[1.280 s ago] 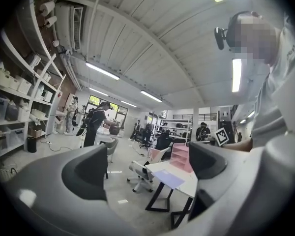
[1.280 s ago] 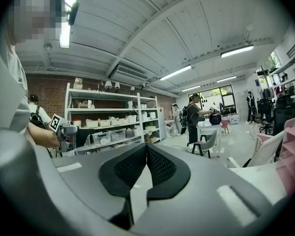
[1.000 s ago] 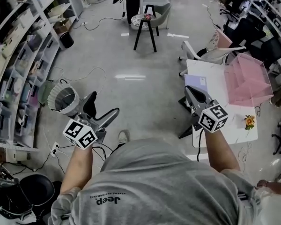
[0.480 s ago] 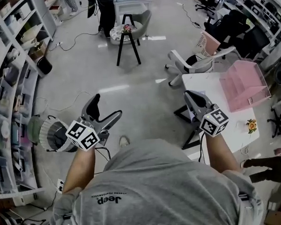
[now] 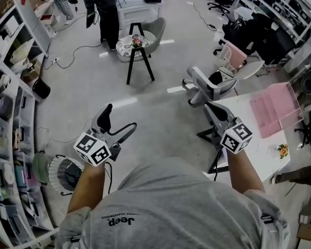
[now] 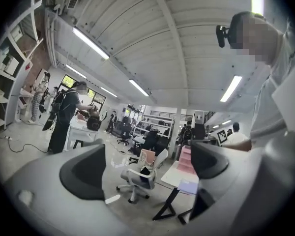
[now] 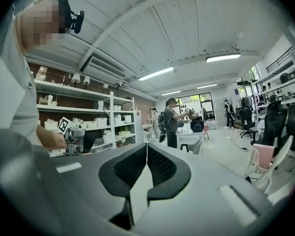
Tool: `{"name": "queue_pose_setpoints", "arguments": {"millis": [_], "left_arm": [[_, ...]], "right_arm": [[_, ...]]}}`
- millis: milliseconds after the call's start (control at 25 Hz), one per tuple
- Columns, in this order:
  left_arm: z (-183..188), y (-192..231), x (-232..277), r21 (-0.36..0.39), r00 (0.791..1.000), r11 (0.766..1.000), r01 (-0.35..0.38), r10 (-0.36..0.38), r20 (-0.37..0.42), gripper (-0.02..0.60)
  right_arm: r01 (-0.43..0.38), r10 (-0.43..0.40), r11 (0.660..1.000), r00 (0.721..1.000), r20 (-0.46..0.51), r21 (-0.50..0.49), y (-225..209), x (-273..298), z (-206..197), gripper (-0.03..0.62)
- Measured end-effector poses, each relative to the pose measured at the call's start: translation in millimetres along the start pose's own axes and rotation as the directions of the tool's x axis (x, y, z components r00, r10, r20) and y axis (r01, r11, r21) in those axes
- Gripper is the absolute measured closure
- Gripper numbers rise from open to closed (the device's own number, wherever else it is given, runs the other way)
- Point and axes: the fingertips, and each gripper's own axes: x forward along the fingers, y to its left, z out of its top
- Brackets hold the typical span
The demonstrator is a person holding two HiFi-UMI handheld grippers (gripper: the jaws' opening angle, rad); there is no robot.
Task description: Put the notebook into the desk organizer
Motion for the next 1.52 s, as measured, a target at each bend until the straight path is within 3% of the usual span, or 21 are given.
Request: {"name": "queue_pose_setpoints", "arguments": {"millis": [200, 360, 520, 640, 760, 880, 1000, 1160, 1360, 1520], "left_arm": [[-9.8, 2.6, 40.5, -0.024, 0.999, 0.999, -0.021, 0.02, -0.033, 0.01], [-20.0, -16.8, 83.9, -0.054, 0.996, 0.995, -0.086, 0.084, -0.028, 0.011], [-27.0, -28.5, 88.9, -0.066, 0.99, 0.988, -0.14, 0.139, -0.02, 0.011], [-29.5, -34.6, 99.0, -0.085, 0.988, 0.984, -0.154, 0.152, -0.029, 0.011], [-36.1, -34.8, 109.4, -0.094, 0.993, 0.99, -0.108, 0.103, -0.063, 0.011], [-44.7, -27.6, 133.1, -0.119, 0.994, 0.993, -0.022, 0.01, -0.107, 0.011], [-64.6, -33.5, 166.1, -0.167, 0.979, 0.983, 0.08, -0.109, -0.17, 0.011], [-108.3, -64.8, 220.4, -0.244, 0.926, 0.944, 0.222, -0.283, -0.251, 0.011], [-185.5, -143.2, 277.1, -0.409, 0.795, 0.843, 0.349, -0.497, -0.347, 0.011], [-255.8, -199.0, 308.3, -0.531, 0.7, 0.775, 0.342, -0.587, -0.406, 0.011]], "right_arm": [[-0.046, 0.046, 0.999, 0.999, 0.002, -0.009, -45.8, 20.8, 3.2, 0.589], [-0.124, 0.124, 0.992, 0.992, 0.005, -0.005, -97.2, 24.9, 4.0, 0.589], [-0.188, 0.188, 0.982, 0.982, -0.003, -0.024, -113.2, 31.1, 4.0, 0.589], [-0.192, 0.193, 0.981, 0.981, 0.006, -0.017, -128.8, 30.3, 5.9, 0.589], [-0.159, 0.159, 0.987, 0.987, 0.024, -0.01, -137.2, 21.0, 5.3, 0.589], [-0.075, 0.075, 0.997, 0.996, 0.04, -0.005, -151.0, 12.4, 11.9, 0.589], [0.029, -0.03, 1.0, 0.999, 0.045, 0.009, -165.5, -6.0, 13.4, 0.589], [0.179, -0.181, 0.983, 0.983, 0.045, 0.028, -191.2, -55.7, 0.0, 0.589], [0.376, -0.376, 0.925, 0.927, 0.0, 0.053, -215.3, -153.1, -25.4, 0.589], [0.477, -0.478, 0.876, 0.879, -0.014, 0.075, -239.5, -222.1, -41.6, 0.589]]}}
